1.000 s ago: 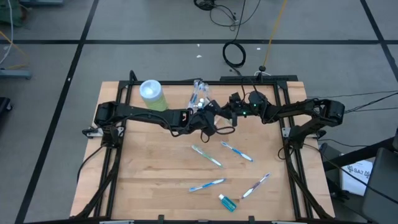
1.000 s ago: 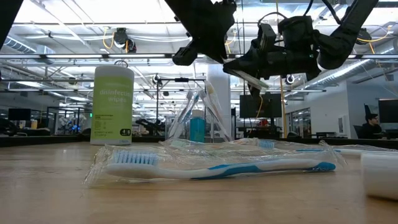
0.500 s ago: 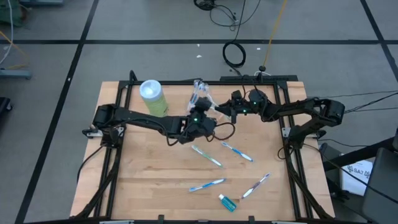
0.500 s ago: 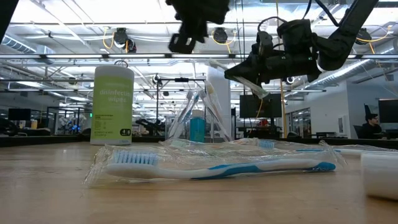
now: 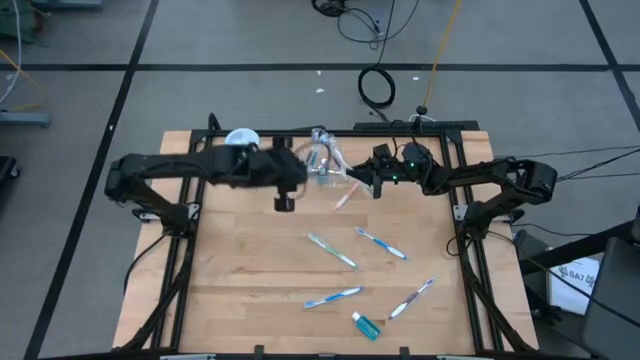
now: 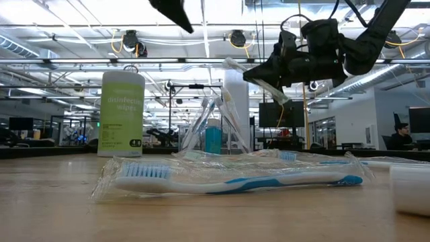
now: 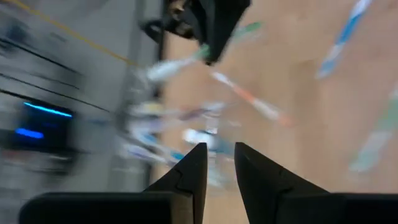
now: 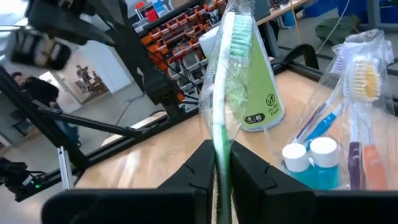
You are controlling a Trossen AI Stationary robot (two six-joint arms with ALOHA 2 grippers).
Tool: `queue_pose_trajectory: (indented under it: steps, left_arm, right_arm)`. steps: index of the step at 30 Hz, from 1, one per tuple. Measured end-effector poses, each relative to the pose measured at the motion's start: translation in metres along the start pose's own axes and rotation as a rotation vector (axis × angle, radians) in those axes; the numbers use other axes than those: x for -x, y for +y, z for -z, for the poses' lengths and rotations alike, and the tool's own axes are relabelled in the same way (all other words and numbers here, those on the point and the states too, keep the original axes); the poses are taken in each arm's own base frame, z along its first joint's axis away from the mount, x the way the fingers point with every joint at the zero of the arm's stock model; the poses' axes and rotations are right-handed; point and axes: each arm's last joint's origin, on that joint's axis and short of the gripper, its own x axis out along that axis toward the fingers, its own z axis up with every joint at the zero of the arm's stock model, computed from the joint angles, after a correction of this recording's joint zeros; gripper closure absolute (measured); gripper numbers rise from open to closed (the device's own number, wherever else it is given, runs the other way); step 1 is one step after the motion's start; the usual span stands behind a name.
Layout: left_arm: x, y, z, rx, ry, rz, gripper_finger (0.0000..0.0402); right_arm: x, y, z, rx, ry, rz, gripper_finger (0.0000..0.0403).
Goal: Pick & Place toothbrushing station
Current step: Put the bottom green toothbrush into the transparent organizer
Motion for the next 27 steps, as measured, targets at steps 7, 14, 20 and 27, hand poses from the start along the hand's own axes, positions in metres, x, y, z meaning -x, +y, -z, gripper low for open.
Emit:
queue_pose_trajectory:
  steps: [7,14,20,27]
  left_arm:
    - [-0.005,0.009,0.022,0.094,-0.027,0.164,0.0314]
    - [-0.048,-0.012,0.058,0.187,-0.185,0.273,0.0314]
    - [-0.082,-0.015,0.066,0.375,-0.627,0.130,0.0314]
    - [-0.104,-0.021,0.075,0.553,-0.781,0.141,0.0314]
  right_arm:
    - [-0.001,0.004,0.000,0.079,0.010,-0.065,0.0385]
    - [-0.001,0.009,-0.003,0.106,-0.010,-0.131,0.0376]
    - [-0.005,0.022,-0.004,0.163,-0.058,-0.195,0.0382]
    - [-0.010,0.044,-0.004,0.249,-0.123,-0.283,0.0376]
